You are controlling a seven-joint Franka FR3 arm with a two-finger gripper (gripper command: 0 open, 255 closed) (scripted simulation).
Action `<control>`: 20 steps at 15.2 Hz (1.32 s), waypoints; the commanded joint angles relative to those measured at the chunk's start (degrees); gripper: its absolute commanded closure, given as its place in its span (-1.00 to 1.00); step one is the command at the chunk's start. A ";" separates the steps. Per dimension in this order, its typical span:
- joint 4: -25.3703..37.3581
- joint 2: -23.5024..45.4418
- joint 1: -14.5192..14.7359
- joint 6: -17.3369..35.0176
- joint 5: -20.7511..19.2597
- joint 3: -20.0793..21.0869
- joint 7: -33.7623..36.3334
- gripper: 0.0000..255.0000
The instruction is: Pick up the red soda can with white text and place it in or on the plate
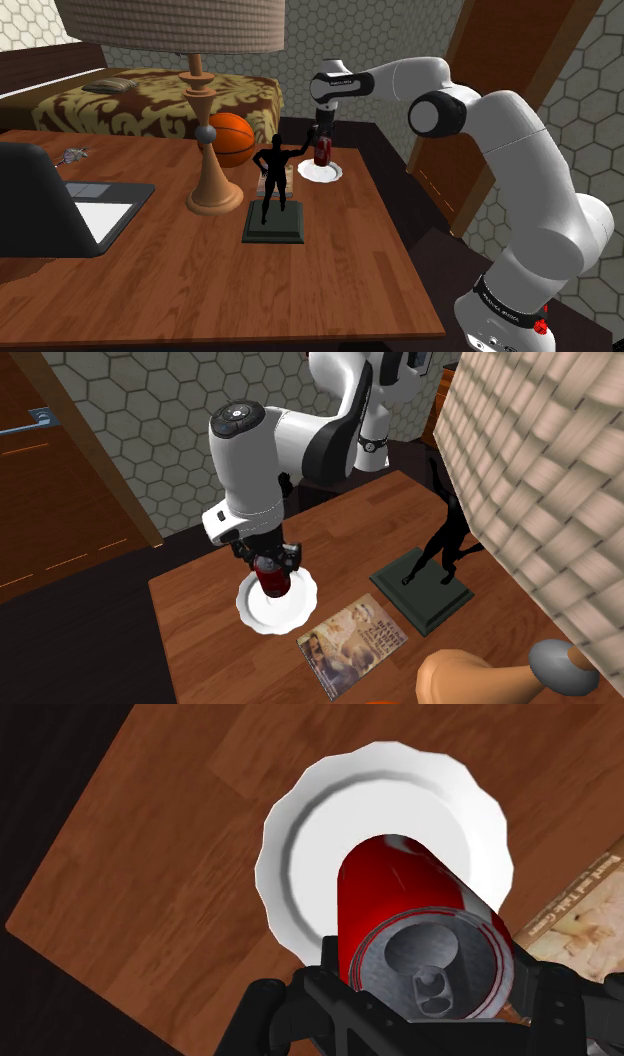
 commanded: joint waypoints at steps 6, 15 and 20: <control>-2.67 1.55 0.07 4.29 0.02 0.02 0.07 1.00; -2.66 1.55 0.08 4.28 0.01 0.02 0.08 -1.00; -1.85 0.91 0.08 2.83 0.01 0.02 0.08 -1.00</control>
